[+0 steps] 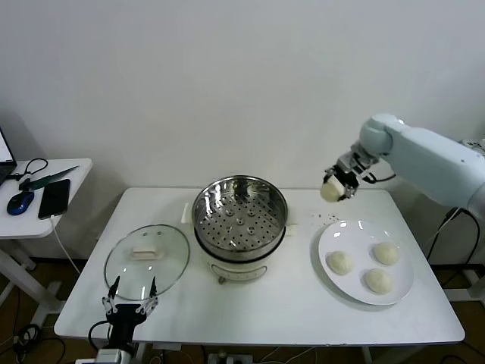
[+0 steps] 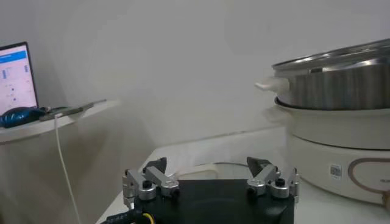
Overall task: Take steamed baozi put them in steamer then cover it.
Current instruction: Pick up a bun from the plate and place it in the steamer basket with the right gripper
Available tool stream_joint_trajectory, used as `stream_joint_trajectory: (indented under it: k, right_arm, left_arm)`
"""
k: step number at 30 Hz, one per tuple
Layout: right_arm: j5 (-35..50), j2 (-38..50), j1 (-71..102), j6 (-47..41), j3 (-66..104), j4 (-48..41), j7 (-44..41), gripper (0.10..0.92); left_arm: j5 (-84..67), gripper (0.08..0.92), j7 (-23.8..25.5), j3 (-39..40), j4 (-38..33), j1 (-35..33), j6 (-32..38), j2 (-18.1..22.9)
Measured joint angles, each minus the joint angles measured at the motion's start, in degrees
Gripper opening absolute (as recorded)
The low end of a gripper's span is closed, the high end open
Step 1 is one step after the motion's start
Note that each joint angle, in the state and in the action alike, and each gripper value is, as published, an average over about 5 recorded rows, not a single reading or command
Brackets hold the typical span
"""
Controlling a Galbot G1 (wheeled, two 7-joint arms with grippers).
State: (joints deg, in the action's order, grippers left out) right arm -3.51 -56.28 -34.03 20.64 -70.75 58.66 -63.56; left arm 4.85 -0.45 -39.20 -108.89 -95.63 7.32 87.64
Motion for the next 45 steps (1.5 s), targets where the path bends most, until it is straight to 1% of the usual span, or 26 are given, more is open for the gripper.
stream_joint_trajectory:
  k: [10, 17, 26, 37, 45]
  right_arm:
    - [-8.46, -9.55, -2.23, 8.63, 0.36, 1.94, 0.91, 0.700]
    - [-15.66, -16.41, 0.63, 13.06, 2.80, -0.54, 2.23, 0.706]
    - [-23.03, -23.84, 5.78, 16.29, 5.44, -5.38, 3.52, 0.718]
    - [-29.92, -29.16, 11.63, 18.44, 7.99, -12.00, 4.80, 0.721]
    - [-32.18, -30.41, 13.21, 18.53, 8.81, -15.05, 4.88, 0.736]
  left_arm:
    - [-0.19, 0.823, 0.05, -0.04, -0.10, -0.85, 0.11, -0.44]
    - [-0.69, 0.823, 0.08, -0.57, -0.54, -1.02, -0.19, -1.04]
    - [-0.99, 0.823, 0.12, -0.90, -0.59, -1.50, -0.21, -1.47]
    - [-1.58, 0.823, 0.03, -1.34, -0.69, -2.48, 0.16, -2.23]
    - [-1.77, 0.823, 0.01, -1.27, -0.87, -2.63, 0.02, -2.15]
